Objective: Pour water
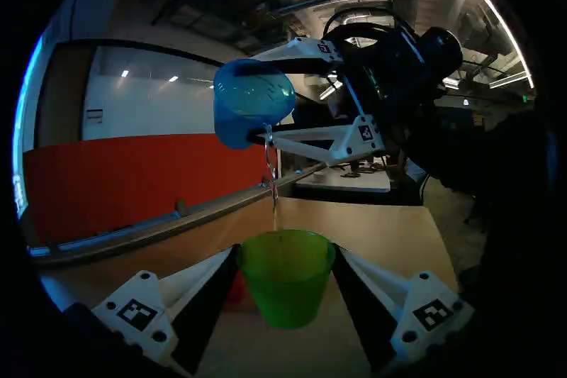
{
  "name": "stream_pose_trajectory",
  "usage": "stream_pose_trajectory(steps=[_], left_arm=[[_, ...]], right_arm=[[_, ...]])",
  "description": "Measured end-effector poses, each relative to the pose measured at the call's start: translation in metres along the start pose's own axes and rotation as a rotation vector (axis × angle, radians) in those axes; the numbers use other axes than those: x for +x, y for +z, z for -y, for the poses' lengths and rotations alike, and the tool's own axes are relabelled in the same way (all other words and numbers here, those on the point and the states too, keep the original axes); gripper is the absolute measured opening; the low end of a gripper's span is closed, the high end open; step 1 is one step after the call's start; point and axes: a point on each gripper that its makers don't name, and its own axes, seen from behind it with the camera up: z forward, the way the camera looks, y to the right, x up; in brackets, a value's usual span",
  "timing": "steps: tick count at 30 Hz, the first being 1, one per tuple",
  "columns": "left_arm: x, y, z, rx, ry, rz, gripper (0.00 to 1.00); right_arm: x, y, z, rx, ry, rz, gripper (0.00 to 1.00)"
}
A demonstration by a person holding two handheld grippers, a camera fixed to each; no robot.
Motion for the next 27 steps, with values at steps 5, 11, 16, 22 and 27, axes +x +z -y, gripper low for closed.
stream_pose_trajectory(steps=[5, 11, 16, 22, 27], left_arm=[[0.0006, 0.0005, -0.0003, -0.001, 0.002, 0.001, 0.90], [0.0012, 0.0013, -0.0007, -0.003, 0.002, 0.000, 0.90], [0.0011, 0.0023, -0.0018, -0.004, 0.004, 0.002, 0.90], [0.0019, 0.0033, -0.0027, -0.004, 0.007, 0.003, 0.90], [0.0016, 0.0042, -0.0032, -0.004, 0.007, 0.003, 0.90]], right_arm=[[-0.0001, -0.0003, -0.0024, -0.006, -0.027, 0.001, 0.90], [-0.0001, 0.0008, -0.0023, -0.008, -0.049, 0.003, 0.90], [-0.0006, 0.0009, -0.0044, -0.012, -0.066, 0.005, 0.90], [-0.0003, 0.0009, -0.0078, -0.019, -0.085, 0.006, 0.90], [-0.0002, 0.0000, -0.0101, -0.026, -0.100, 0.006, 0.91]])
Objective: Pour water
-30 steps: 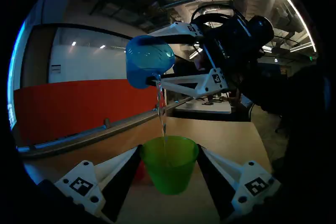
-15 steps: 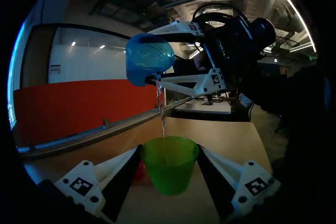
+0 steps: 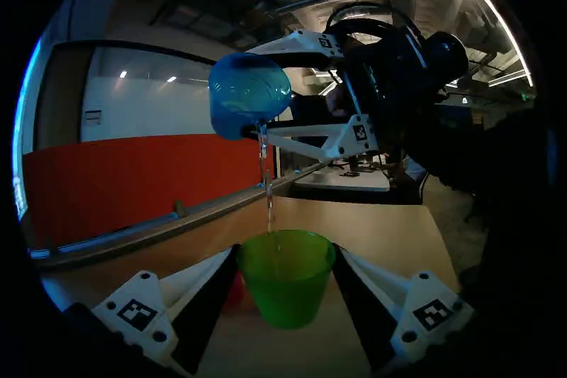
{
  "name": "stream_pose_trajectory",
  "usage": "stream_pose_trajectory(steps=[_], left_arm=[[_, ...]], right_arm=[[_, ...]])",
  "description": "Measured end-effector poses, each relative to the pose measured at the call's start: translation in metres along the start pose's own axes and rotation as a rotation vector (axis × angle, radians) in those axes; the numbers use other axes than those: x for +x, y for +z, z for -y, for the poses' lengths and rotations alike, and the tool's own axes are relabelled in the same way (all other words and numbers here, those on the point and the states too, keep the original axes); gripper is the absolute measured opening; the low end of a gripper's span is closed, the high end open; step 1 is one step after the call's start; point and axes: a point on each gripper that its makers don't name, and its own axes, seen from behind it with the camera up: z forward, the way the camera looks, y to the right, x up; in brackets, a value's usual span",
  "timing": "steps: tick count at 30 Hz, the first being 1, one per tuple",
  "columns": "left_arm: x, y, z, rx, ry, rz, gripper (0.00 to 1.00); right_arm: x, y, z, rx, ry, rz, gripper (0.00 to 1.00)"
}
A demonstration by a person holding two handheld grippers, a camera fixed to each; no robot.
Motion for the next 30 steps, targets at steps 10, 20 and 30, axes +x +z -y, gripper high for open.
stream_pose_trajectory(steps=[10, 20, 30], left_arm=[[0.000, 0.001, 0.001, 0.002, -0.001, 0.000, 0.90], [0.002, 0.001, 0.002, 0.005, 0.000, -0.002, 0.90], [0.001, 0.002, 0.002, 0.005, 0.000, 0.000, 0.90]], right_arm=[[-0.002, -0.001, -0.003, -0.003, -0.034, 0.005, 0.90], [-0.002, -0.001, -0.007, -0.011, -0.069, 0.009, 0.90], [-0.001, -0.001, -0.011, -0.020, -0.100, 0.010, 0.90]])
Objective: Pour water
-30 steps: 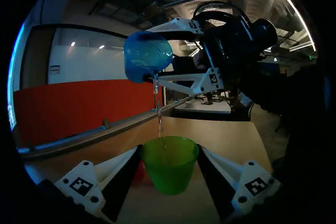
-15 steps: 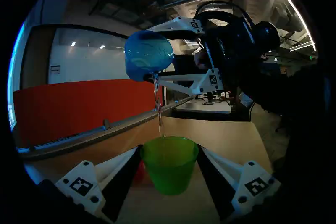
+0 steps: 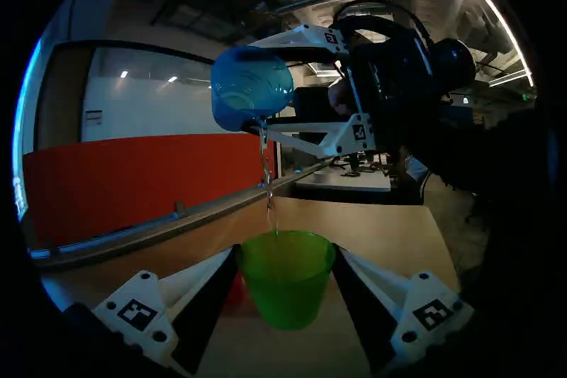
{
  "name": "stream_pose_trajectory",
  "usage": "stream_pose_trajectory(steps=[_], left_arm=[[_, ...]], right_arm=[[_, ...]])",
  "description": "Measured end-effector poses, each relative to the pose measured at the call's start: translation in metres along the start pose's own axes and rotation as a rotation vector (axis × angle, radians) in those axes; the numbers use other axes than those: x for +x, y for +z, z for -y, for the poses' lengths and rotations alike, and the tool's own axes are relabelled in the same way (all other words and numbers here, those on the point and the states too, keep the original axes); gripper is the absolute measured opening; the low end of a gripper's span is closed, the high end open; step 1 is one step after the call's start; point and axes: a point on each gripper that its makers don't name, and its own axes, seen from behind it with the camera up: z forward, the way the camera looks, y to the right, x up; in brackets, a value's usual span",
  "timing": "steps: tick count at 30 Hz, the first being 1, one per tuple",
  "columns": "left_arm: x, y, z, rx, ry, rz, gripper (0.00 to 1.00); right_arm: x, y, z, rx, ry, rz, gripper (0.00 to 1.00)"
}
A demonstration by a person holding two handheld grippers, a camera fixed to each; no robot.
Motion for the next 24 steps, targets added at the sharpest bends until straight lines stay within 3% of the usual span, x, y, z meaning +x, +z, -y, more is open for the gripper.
stream_pose_trajectory(steps=[24], left_arm=[[0.0002, 0.0051, 0.0021, 0.001, 0.000, 0.000, 0.90]], right_arm=[[-0.0006, 0.0002, -0.0066, -0.006, -0.061, -0.004, 0.90]])
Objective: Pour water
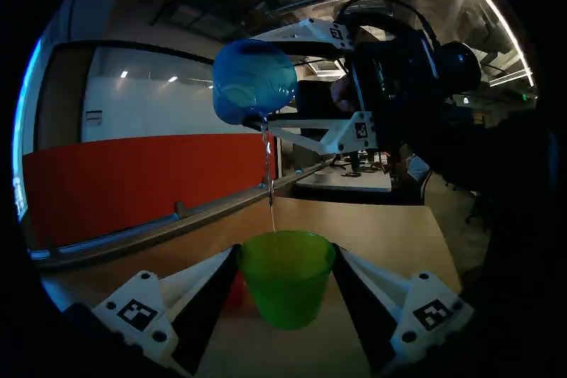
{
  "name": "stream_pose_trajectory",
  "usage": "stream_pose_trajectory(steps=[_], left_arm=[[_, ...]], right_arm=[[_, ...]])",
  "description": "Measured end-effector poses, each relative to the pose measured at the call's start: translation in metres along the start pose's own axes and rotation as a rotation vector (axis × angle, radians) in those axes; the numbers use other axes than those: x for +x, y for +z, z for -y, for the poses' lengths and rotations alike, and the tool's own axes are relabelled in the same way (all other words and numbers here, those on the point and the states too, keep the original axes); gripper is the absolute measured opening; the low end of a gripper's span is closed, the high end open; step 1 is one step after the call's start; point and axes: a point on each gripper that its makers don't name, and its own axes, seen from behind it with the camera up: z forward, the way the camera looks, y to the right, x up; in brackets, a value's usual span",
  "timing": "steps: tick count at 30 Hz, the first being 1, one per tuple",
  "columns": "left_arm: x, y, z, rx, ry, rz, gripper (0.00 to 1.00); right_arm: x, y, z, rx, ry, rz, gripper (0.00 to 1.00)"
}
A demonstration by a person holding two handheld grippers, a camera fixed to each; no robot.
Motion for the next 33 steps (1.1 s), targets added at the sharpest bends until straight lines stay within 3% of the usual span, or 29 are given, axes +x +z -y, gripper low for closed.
stream_pose_trajectory(steps=[33], left_arm=[[0.0001, -0.0007, 0.0066, 0.012, -0.002, -0.005, 0.90]], right_arm=[[0.0061, 0.0028, -0.0054, -0.008, -0.116, -0.003, 0.90]])
